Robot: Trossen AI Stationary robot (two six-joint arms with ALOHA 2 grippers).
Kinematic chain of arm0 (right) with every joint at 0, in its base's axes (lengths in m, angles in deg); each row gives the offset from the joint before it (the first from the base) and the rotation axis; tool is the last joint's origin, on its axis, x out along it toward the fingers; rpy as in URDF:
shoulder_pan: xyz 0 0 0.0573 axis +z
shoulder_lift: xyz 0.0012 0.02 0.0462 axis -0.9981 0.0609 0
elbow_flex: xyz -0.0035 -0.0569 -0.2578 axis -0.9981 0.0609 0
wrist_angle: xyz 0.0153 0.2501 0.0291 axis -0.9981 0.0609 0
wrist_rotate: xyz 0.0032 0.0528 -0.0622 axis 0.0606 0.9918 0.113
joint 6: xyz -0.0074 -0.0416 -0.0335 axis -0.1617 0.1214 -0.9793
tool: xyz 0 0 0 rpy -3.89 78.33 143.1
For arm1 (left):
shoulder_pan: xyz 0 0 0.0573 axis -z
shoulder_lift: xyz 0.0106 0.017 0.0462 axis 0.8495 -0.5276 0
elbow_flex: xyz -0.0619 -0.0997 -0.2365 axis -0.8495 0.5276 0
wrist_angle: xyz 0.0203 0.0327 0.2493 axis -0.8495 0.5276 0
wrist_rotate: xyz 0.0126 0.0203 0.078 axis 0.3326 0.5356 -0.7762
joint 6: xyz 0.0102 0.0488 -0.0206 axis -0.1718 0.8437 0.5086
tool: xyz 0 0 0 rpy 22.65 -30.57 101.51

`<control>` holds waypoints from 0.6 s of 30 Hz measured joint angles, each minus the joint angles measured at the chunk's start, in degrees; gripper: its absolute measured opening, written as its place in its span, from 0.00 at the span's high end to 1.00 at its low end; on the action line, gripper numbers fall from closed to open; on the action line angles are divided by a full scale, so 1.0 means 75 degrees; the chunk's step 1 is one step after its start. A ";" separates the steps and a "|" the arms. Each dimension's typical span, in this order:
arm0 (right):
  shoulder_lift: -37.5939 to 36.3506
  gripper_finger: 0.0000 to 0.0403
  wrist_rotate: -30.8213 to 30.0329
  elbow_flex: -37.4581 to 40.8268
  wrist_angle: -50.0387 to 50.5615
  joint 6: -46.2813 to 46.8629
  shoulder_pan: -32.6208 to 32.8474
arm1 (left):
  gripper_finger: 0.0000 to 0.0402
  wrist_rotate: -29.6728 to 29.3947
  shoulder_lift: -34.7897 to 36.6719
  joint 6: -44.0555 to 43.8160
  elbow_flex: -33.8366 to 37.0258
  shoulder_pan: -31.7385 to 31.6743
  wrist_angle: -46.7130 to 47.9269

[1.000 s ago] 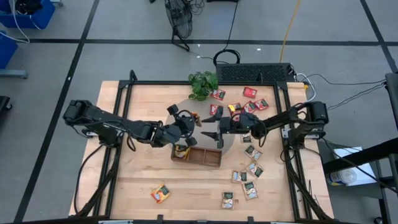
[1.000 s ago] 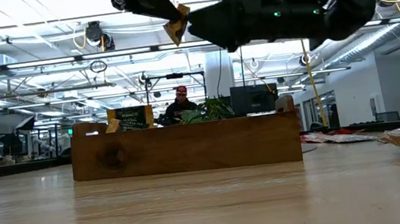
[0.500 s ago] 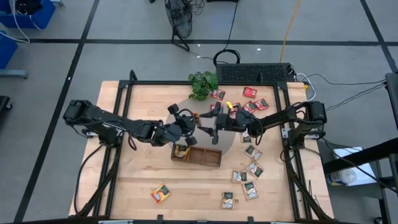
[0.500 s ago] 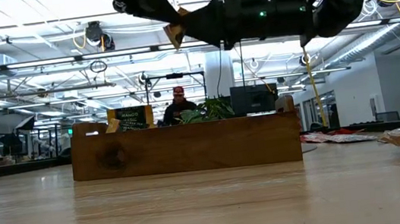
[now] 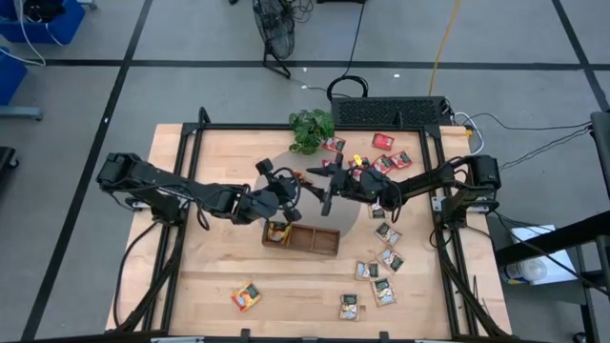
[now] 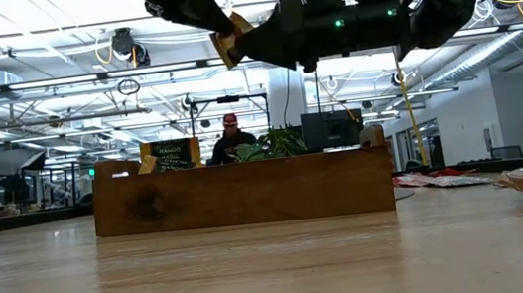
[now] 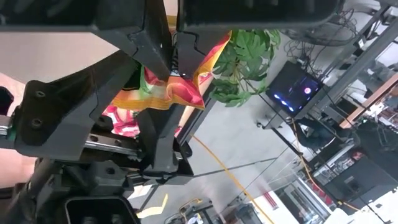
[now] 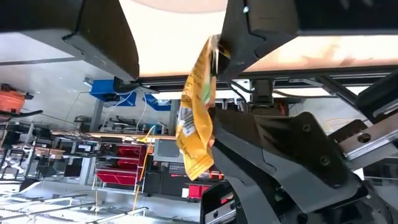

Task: Pick & Place Tea
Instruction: Put the top orange tea bag into the left slot of the wooden organizer

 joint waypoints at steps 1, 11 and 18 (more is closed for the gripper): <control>0.0000 0.52 0.0002 0.0000 0.0000 -0.0004 0.0000 | 0.98 0.0000 0.0000 -0.0002 0.0000 0.0000 0.0000; 0.0000 0.96 0.0048 0.0146 0.0114 -0.0400 0.0005 | 0.98 -0.0029 0.0000 -0.0040 0.0000 0.0000 0.0059; -0.0698 1.00 0.0029 0.0236 0.2490 -0.0863 0.0294 | 0.85 -0.0420 0.0006 -0.0064 -0.0006 0.0020 0.0076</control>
